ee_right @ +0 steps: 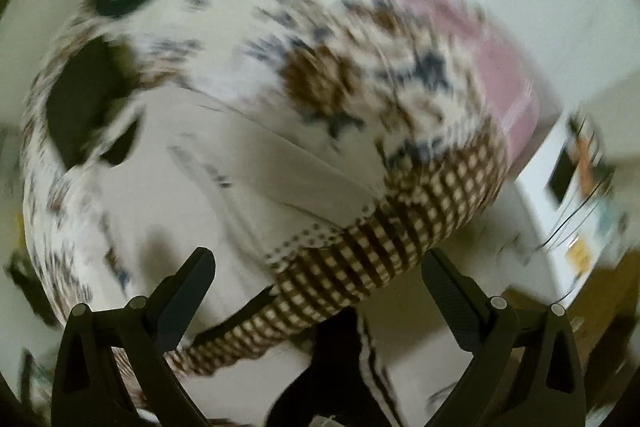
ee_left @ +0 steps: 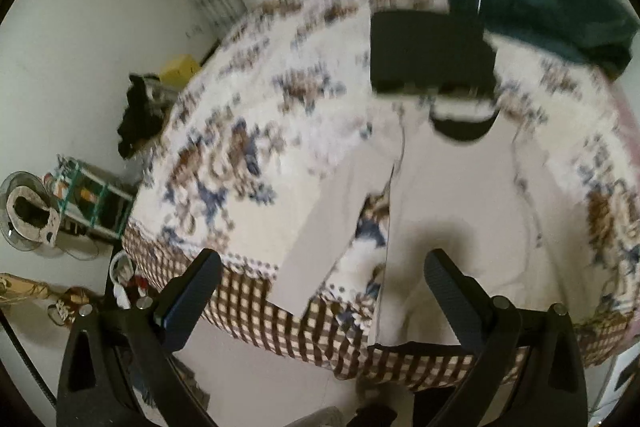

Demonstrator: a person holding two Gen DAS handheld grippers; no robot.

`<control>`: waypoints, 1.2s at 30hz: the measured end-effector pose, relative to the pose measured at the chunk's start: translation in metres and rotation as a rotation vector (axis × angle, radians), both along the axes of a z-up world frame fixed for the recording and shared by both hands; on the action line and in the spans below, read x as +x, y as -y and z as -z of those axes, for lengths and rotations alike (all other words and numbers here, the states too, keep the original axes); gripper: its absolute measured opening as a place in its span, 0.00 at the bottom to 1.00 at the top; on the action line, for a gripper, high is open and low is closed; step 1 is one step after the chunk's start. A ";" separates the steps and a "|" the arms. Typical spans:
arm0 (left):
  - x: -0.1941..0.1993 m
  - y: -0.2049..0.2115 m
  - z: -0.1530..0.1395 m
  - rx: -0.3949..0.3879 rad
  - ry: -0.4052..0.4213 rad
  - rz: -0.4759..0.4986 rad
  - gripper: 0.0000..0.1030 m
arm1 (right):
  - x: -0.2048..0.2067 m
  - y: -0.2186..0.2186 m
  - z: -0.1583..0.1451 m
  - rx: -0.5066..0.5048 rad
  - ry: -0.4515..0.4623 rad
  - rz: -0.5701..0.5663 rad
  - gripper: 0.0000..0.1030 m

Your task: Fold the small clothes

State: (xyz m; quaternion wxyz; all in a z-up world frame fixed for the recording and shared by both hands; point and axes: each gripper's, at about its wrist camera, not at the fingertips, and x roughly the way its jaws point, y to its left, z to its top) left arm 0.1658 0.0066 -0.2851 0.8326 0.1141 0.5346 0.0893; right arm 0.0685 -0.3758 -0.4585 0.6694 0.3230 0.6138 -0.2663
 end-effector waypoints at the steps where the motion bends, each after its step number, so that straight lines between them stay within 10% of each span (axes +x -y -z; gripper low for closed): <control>1: 0.005 0.003 0.026 0.021 -0.033 -0.014 1.00 | -0.001 0.014 0.026 0.028 -0.012 0.027 1.00; 8: 0.013 0.007 0.159 0.065 -0.188 -0.050 1.00 | -0.028 0.070 0.234 0.255 -0.090 0.268 0.97; 12: 0.008 0.006 0.219 0.090 -0.267 -0.079 1.00 | -0.036 0.066 0.280 0.327 -0.011 0.353 0.79; 16: 0.003 0.005 0.250 0.082 -0.301 -0.090 1.00 | -0.048 0.062 0.274 0.236 0.064 0.364 0.06; 29: -0.021 -0.046 0.262 0.011 -0.298 -0.200 1.00 | -0.017 0.069 0.206 0.083 0.085 0.191 0.03; 36: -0.033 -0.088 0.253 0.034 -0.272 -0.252 1.00 | 0.089 -0.056 0.131 0.007 0.153 -0.229 0.03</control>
